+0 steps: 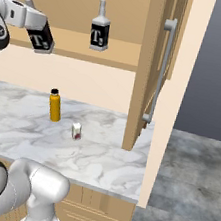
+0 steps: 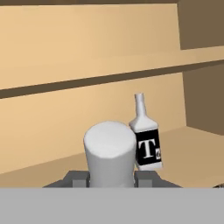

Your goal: Sort all alcoholic drinks to one cabinet, and non-alcoholic drinks to the other.

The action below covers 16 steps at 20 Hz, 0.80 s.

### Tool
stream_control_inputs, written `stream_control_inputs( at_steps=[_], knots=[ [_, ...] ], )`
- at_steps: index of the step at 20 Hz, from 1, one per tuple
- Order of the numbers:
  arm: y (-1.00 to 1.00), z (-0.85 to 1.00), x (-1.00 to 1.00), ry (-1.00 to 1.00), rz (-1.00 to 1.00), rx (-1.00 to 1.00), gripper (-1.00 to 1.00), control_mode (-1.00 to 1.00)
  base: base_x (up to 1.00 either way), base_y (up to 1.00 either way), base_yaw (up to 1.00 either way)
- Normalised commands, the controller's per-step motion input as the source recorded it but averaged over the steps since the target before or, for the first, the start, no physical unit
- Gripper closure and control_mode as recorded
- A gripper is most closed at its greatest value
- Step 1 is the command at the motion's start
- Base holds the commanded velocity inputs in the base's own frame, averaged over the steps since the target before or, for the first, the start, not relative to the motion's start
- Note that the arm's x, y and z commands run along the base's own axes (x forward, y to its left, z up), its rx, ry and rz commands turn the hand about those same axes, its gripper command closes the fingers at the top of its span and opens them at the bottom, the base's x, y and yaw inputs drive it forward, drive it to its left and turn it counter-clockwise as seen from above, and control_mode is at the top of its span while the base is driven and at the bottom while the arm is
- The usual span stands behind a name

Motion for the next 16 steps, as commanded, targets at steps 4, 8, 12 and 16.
stream_control_inputs(
  at_steps=[4,8,12,16],
  knots=[
    [0.04,0.05,0.24,-0.02,0.00,0.00,1.00,-1.00,0.00,0.00,0.00],
    [0.02,0.01,0.29,-0.01,0.00,0.00,1.00,-1.00,0.00,0.00,0.00],
    [0.00,0.00,0.35,0.00,0.00,0.00,1.00,-1.00,0.00,0.00,0.00],
    [0.01,0.00,0.35,-0.03,0.00,0.00,1.00,-1.00,0.00,0.00,0.00]
  ],
)
